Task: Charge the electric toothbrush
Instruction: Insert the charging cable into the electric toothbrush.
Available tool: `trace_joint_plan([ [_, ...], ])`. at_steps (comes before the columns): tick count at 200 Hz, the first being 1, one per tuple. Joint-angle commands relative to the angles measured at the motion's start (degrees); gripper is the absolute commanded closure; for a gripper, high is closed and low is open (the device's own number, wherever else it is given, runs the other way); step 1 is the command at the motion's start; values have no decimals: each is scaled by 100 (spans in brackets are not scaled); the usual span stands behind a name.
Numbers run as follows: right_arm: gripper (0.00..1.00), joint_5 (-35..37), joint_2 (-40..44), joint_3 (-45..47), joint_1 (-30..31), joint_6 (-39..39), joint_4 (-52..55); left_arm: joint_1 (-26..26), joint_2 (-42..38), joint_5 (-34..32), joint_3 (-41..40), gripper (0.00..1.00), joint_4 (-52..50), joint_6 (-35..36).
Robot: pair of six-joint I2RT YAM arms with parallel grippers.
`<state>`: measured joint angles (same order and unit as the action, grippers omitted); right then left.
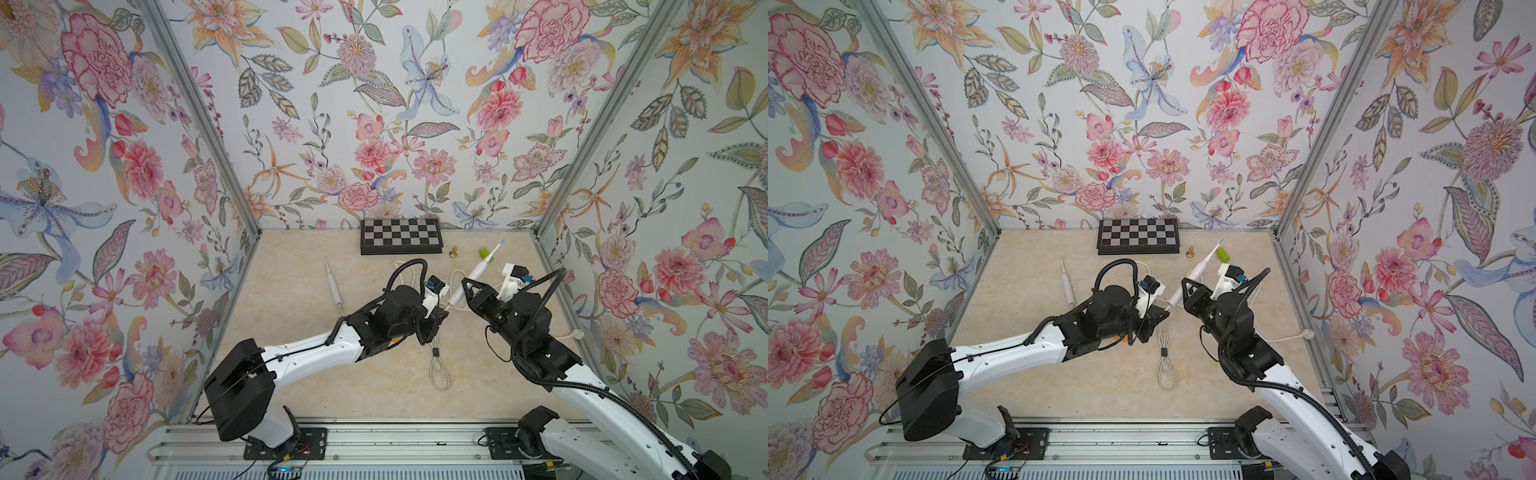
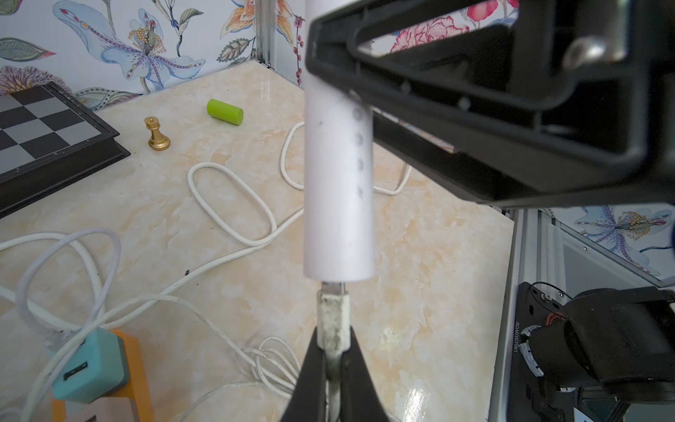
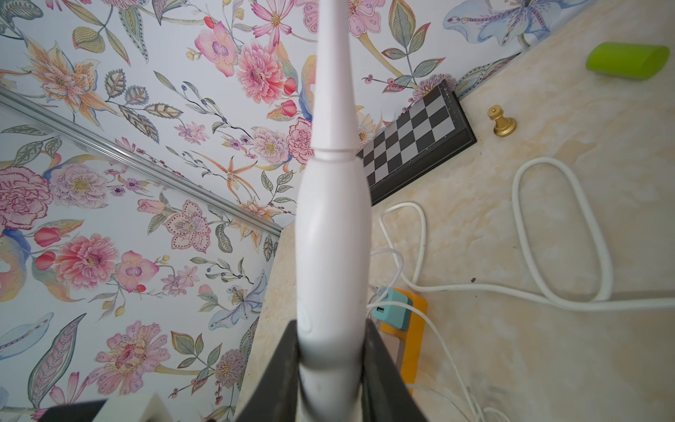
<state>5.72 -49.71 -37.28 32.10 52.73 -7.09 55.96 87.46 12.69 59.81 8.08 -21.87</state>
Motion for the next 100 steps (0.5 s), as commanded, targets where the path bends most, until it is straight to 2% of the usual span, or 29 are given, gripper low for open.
trace_joint_plan([
  [1,100,17,-11,-70,130,-8,102,81,66,-144,298,100,150,-13],
  [100,100,255,166,-8,218,327,-53,151,377,-125,525,100,-146,123],
])
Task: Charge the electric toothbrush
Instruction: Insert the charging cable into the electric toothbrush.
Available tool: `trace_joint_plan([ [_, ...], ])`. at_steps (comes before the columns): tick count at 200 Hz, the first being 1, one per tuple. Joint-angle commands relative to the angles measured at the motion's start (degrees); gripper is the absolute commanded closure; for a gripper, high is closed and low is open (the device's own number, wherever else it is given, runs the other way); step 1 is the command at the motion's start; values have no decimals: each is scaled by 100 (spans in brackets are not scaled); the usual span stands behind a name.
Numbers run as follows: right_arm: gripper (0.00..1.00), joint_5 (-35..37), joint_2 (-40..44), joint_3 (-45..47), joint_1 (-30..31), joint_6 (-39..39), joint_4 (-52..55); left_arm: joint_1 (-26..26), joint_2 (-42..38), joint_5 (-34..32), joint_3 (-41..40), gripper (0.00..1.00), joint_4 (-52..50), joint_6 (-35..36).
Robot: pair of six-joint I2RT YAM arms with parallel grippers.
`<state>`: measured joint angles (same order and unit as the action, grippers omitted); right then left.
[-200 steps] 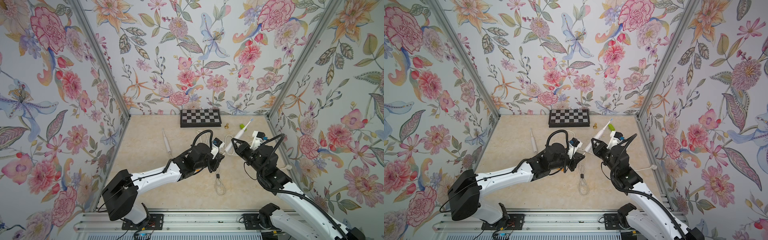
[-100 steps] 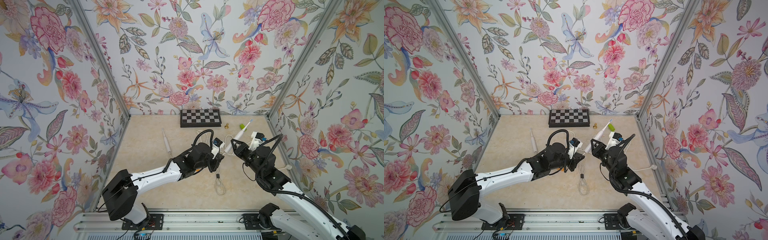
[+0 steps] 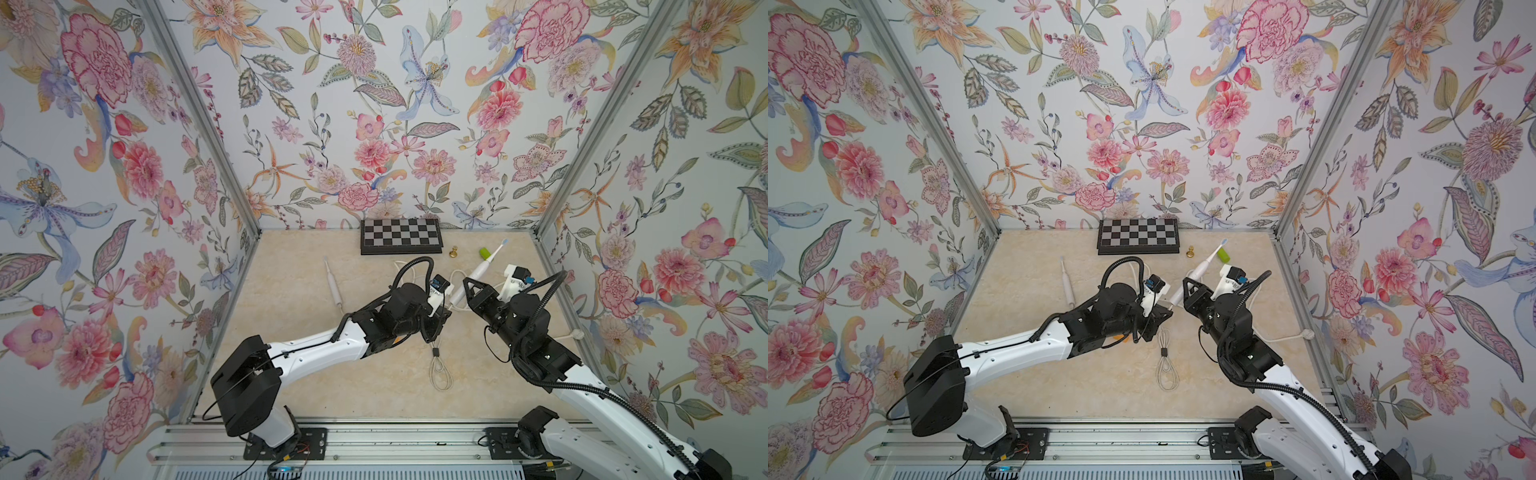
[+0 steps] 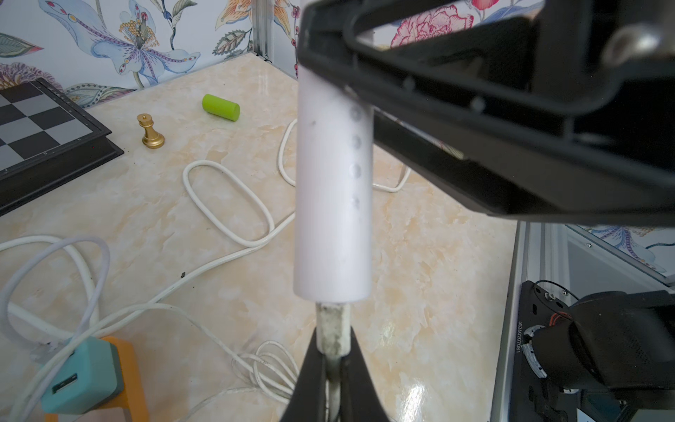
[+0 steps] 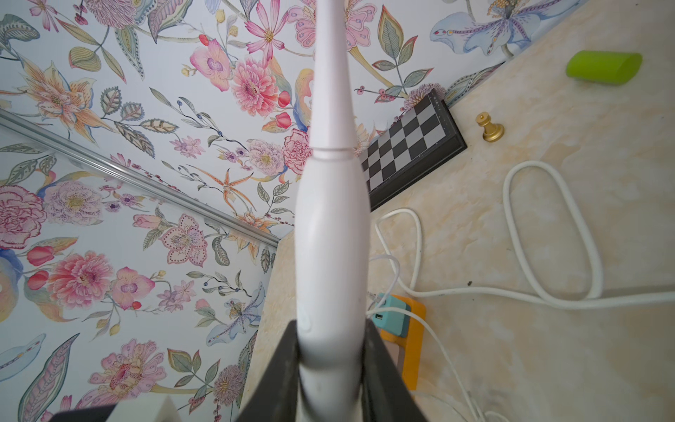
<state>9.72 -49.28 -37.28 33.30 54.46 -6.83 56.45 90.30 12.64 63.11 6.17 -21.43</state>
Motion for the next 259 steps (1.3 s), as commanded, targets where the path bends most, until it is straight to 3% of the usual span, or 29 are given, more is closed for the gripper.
trace_joint_plan([
  [1,100,-145,130,-8,98,158,-76,99,93,-126,194,100,43,83],
  [151,100,-154,46,265,353,-231,374,95,-305,-412,347,100,288,10],
  [172,100,119,89,267,555,-453,743,96,-470,-530,325,100,359,1],
  [230,100,-15,1,679,957,6,431,95,-397,-412,572,100,703,-126],
  [259,100,-41,121,863,825,115,450,103,-349,-469,711,100,648,-76],
])
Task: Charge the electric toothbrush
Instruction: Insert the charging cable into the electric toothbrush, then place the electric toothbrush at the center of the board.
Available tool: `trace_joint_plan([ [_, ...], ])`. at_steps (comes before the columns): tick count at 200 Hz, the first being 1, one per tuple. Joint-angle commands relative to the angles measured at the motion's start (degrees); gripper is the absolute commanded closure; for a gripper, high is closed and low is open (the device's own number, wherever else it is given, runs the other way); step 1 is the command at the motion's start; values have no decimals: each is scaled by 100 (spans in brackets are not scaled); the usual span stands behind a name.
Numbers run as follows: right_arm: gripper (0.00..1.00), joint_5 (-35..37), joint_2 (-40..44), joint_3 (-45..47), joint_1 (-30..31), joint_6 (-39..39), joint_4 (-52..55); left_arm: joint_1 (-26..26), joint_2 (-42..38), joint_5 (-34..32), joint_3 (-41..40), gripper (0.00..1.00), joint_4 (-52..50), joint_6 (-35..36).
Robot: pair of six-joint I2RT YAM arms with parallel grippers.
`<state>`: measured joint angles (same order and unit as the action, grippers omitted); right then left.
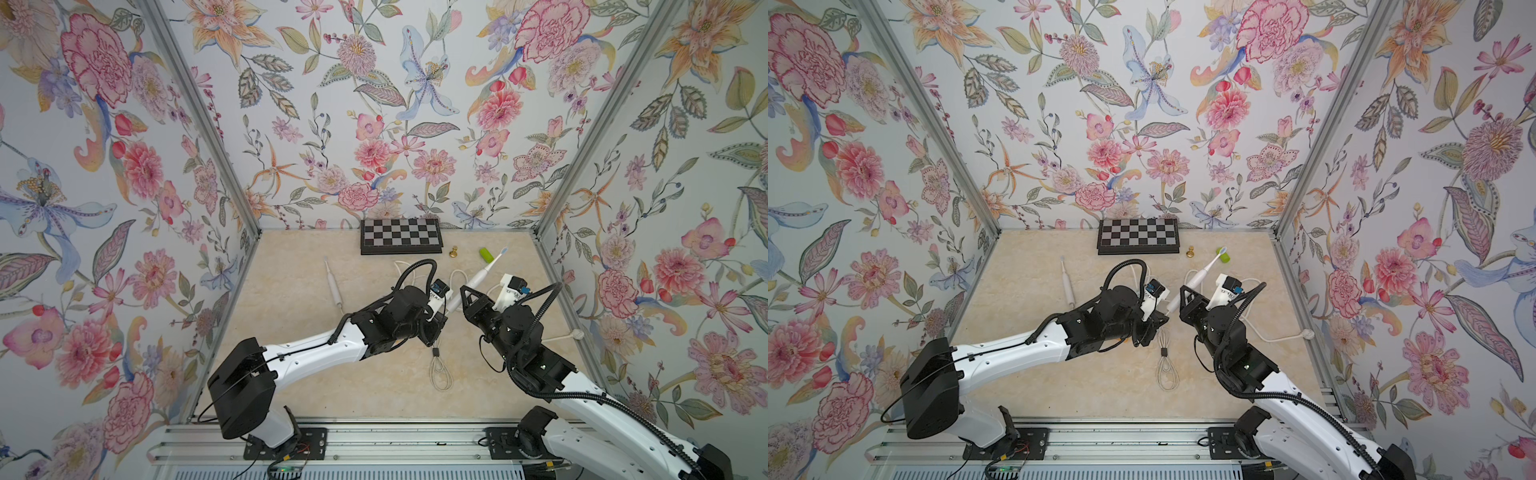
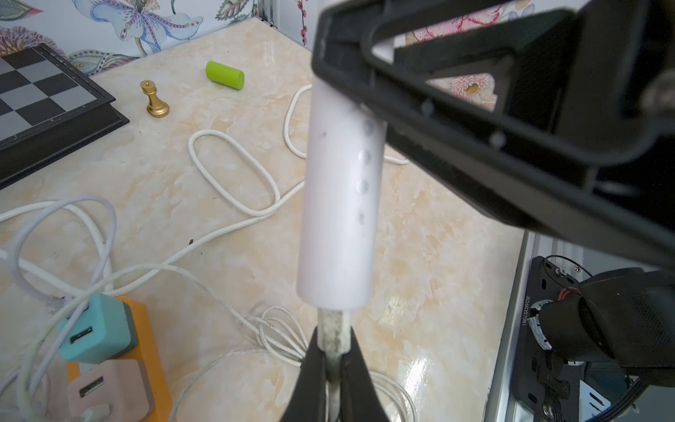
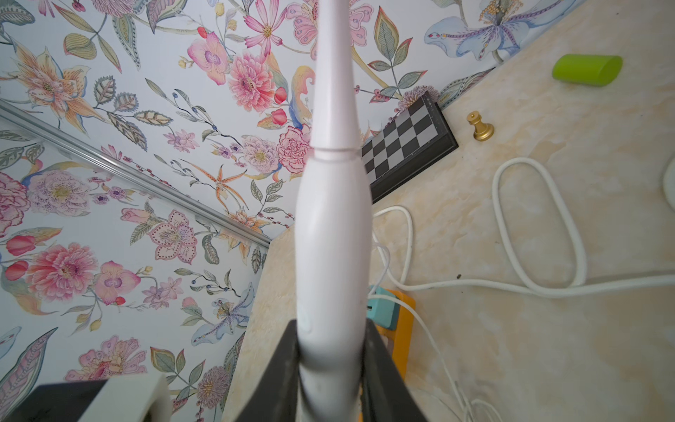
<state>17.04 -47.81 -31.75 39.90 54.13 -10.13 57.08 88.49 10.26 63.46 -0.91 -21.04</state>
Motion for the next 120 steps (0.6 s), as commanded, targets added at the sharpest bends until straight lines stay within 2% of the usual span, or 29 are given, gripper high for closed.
trace_joint_plan([
  [1,100,-768,-13,310,153,149,782,40,-162,-220,680,100,1356,-113],
  [8,100,-749,108,309,43,198,797,32,-133,-169,670,99,1319,-120],
  [24,100,-658,420,262,-234,265,971,34,-144,-127,604,80,1153,-97],
  [45,100,-759,718,108,-1171,366,1697,32,-353,-121,314,63,870,60],
  [62,100,-1181,895,224,-1912,468,2104,25,-664,-322,-66,50,703,170],
  [87,100,-2058,982,582,-2598,502,2496,23,-1152,-812,-720,45,774,115],
  [120,100,-2581,1302,1302,-2593,822,2864,21,-1452,-1438,-1264,37,812,-38],
])
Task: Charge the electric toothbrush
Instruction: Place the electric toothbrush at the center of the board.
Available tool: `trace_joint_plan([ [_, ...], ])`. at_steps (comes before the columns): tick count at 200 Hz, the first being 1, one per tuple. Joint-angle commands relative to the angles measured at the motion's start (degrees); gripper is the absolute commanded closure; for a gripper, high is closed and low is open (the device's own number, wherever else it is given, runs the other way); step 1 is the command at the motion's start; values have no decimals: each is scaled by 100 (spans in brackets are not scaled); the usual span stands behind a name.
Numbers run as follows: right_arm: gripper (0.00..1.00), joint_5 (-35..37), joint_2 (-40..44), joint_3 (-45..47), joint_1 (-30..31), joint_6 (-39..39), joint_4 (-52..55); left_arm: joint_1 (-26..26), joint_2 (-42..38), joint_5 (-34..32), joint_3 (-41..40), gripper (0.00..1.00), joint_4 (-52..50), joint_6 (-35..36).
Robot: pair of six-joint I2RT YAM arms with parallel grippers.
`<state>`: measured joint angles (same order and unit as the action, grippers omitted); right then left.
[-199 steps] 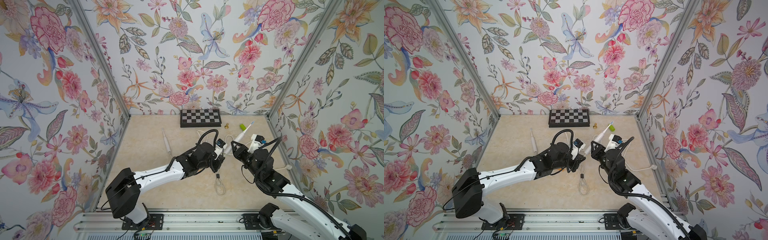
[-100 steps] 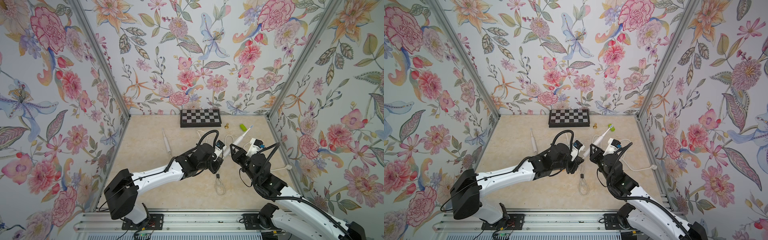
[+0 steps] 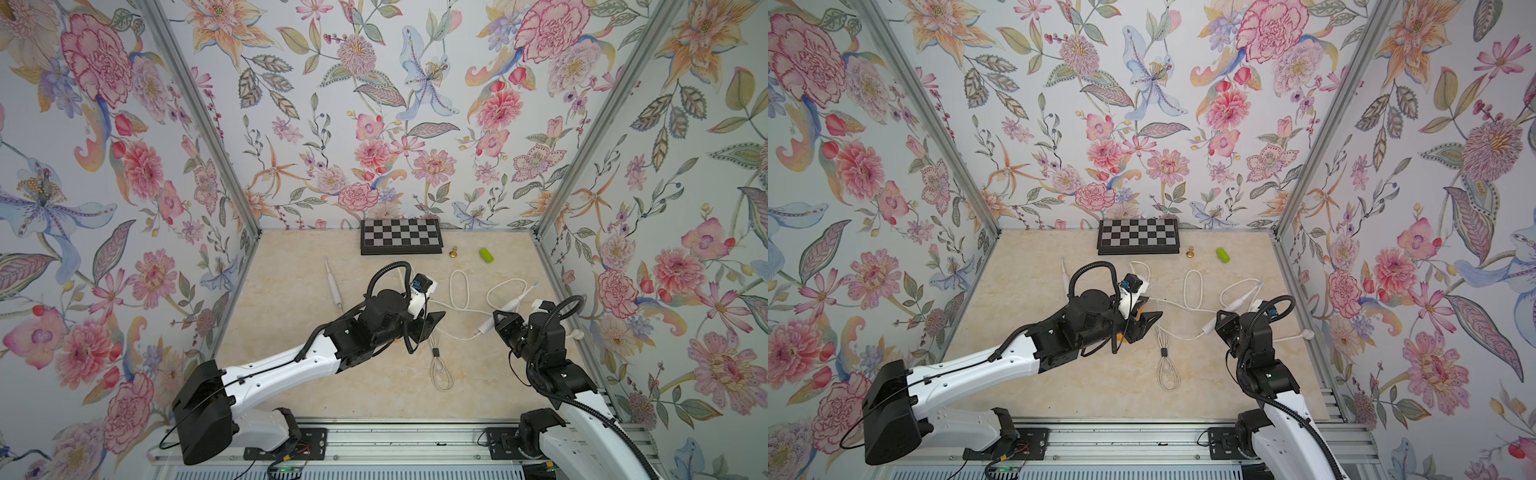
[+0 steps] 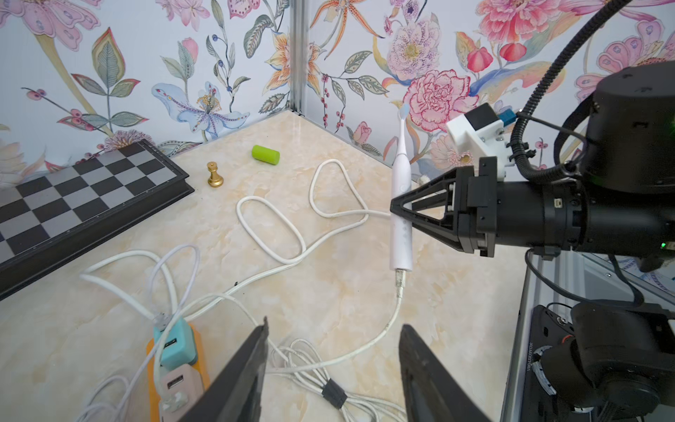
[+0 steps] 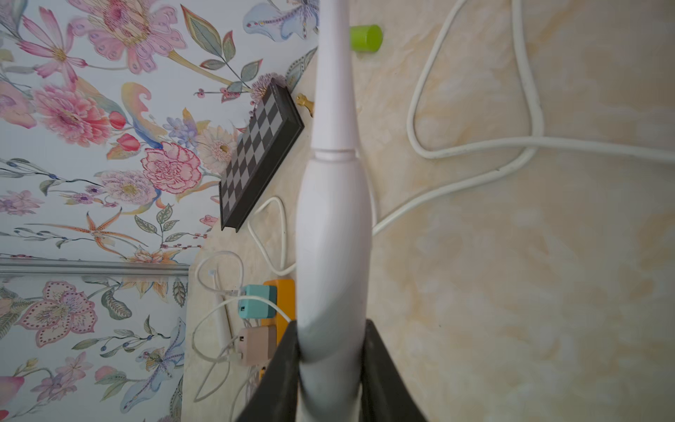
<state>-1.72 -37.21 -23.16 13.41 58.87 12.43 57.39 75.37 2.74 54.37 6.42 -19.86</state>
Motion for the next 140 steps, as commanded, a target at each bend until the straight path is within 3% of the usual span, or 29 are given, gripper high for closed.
trace_joint_plan([
  [1,100,-711,254,465,61,363,614,-9,-143,-722,-369,37,88,-162],
  [76,98,-548,341,1320,566,881,773,-8,-219,-1379,-735,30,273,-387],
  [120,82,-524,56,1287,562,936,962,-8,-224,-1605,-736,26,282,-333],
  [140,64,-415,-66,1056,565,828,1283,-24,-279,-1904,-725,22,235,-276],
])
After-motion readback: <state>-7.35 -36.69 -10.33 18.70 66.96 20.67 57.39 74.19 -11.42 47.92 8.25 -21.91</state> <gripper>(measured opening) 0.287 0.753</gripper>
